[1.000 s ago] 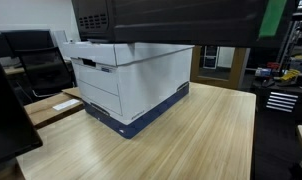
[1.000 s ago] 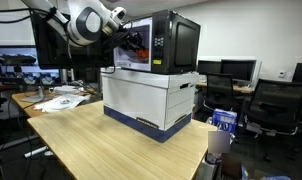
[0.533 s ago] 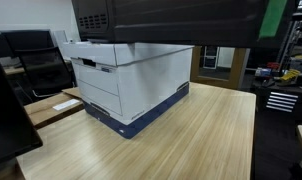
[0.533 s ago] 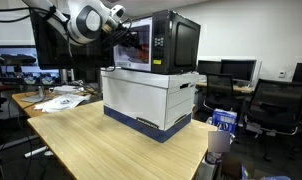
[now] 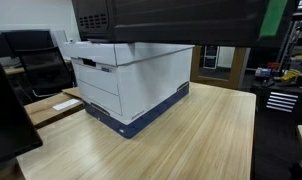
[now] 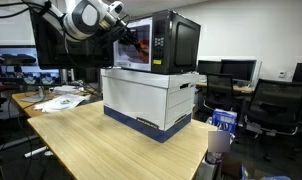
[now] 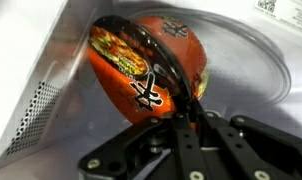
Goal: Take the container out of the microwave, set it upright on the table, and close the microwave door
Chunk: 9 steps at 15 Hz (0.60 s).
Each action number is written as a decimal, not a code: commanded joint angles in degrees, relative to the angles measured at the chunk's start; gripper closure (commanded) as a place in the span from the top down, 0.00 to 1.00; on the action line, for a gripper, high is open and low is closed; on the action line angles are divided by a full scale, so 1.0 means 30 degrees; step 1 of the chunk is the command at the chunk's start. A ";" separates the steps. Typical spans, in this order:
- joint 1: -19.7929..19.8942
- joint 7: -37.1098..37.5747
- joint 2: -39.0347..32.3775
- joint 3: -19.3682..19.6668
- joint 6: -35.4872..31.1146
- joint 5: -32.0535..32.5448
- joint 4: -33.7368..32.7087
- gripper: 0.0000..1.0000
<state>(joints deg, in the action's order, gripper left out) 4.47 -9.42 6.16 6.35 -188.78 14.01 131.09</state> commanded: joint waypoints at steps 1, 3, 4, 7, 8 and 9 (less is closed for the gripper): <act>0.2703 -0.0449 0.1923 -0.1526 0.1437 0.1405 0.1936 0.05; 0.4672 -0.0059 0.2978 -0.3146 0.1724 0.2750 0.2792 0.05; 0.5645 0.0209 0.3604 -0.4097 0.1880 0.3223 0.3232 0.05; 0.7788 0.0840 0.5400 -0.6658 0.2570 0.3962 0.4556 0.05; 0.8544 0.1150 0.6492 -0.7869 0.3039 0.3960 0.5353 0.05; 0.8821 0.1375 0.7476 -0.8709 0.3531 0.3739 0.6076 0.05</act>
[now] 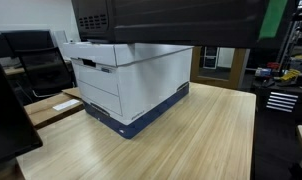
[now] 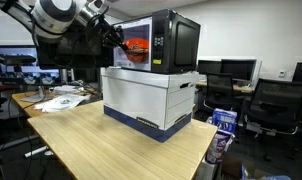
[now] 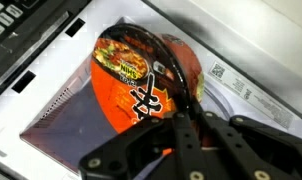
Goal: Take the container out of the microwave, set it upright on the table, and close the microwave door
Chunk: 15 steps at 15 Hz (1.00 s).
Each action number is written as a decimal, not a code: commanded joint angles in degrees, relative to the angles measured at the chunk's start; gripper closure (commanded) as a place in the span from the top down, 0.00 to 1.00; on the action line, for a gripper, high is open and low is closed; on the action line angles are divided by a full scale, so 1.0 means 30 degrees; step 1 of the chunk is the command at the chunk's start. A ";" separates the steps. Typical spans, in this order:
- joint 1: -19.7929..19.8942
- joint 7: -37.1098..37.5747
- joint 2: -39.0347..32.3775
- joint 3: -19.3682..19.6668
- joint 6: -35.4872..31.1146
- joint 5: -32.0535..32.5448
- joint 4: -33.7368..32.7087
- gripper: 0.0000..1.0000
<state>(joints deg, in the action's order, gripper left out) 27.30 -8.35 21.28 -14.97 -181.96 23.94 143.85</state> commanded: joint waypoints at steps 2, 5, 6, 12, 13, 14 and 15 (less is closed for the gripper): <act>0.1164 0.1273 0.3477 -0.2346 0.2262 0.0144 0.2584 0.05; -0.0160 0.1090 0.4155 -0.2480 0.5070 -0.0383 0.3022 0.05; -0.0232 0.1412 0.4329 -0.2712 0.6033 -0.0549 0.3029 0.05; -0.3813 0.3211 0.4002 0.0289 1.3040 -0.0031 0.1752 0.35; -0.4004 0.3453 0.3861 0.0520 1.3879 0.0050 0.1496 0.40; -0.4105 0.3926 0.3796 0.0686 1.4499 0.0207 0.1300 0.46; -0.4277 0.4237 0.3651 0.0881 1.5197 0.0172 0.1014 0.54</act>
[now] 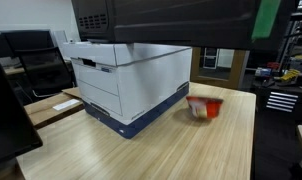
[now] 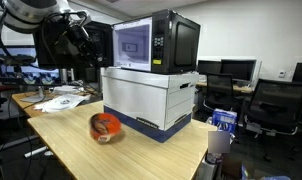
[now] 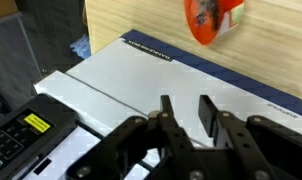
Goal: Take the container out of the microwave, set it upright on the table, and close the microwave door
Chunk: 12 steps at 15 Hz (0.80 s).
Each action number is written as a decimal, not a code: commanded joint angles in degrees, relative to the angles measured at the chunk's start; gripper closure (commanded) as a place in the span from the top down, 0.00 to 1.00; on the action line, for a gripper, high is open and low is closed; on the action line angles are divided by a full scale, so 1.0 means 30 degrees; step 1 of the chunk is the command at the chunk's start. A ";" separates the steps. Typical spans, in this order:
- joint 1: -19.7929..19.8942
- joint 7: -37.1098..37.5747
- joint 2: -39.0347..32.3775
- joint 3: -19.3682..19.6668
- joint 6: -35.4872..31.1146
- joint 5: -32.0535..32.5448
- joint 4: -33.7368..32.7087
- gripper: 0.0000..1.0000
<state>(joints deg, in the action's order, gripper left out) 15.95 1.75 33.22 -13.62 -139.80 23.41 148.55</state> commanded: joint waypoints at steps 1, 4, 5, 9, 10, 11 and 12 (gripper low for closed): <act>-0.0781 0.1504 -0.0431 0.0726 0.1698 0.0313 -0.0834 0.67; -0.1308 0.2884 -0.0883 0.1182 0.3293 -0.0668 -0.1729 0.87; -0.1471 0.3354 -0.1080 0.1353 0.3859 -0.0981 -0.2070 0.94; -0.2313 0.4682 -0.1826 0.2535 0.6659 -0.3330 -0.3544 1.00; -0.2383 0.4902 -0.1793 0.2717 0.7033 -0.3677 -0.3773 1.00; -0.2386 0.5203 -0.1813 0.2859 0.7291 -0.3890 -0.3973 1.00; -0.2369 0.5538 -0.1840 0.2973 0.7603 -0.4133 -0.4199 1.00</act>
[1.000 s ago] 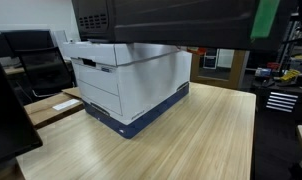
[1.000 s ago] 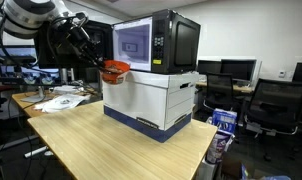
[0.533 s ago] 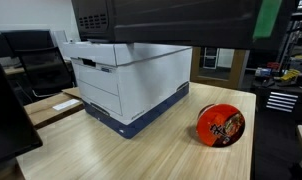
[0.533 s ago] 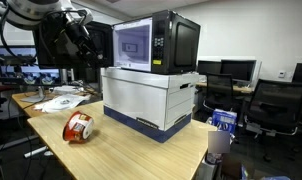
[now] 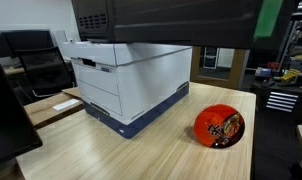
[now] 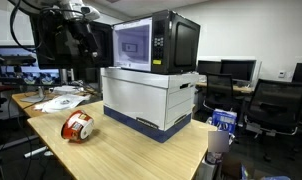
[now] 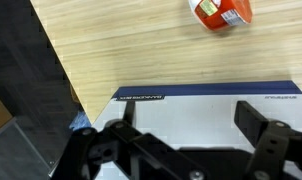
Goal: Take the container out of the microwave, set it upright on the table, and close the microwave door
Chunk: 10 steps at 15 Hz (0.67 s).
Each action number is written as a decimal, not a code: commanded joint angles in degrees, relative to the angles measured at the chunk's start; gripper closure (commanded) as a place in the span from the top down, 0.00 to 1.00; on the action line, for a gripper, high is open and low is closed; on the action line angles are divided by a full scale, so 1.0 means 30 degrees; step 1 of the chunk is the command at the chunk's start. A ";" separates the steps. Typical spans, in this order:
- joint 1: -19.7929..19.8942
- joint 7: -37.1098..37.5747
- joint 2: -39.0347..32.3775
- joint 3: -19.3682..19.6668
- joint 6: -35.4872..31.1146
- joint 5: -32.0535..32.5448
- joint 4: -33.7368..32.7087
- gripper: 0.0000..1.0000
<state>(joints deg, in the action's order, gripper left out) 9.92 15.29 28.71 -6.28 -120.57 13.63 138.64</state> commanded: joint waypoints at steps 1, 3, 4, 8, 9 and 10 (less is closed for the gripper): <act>-0.0326 0.1370 -0.0357 0.0659 0.1306 -0.1013 -0.1020 1.00; -0.0243 0.2037 -0.0480 0.0992 0.1962 -0.1552 -0.1234 1.00; -0.0265 0.2182 -0.0474 0.1153 0.2314 -0.1829 -0.1249 1.00; -0.0633 0.1487 -0.0631 0.2054 0.3117 -0.3418 -0.0962 1.00; -0.0678 0.1465 -0.0663 0.2137 0.3378 -0.3637 -0.1048 1.00; -0.0701 0.1592 -0.0707 0.2207 0.3619 -0.3836 -0.1184 1.00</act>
<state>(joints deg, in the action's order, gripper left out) 8.55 21.12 26.99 -0.65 -111.90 4.46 135.98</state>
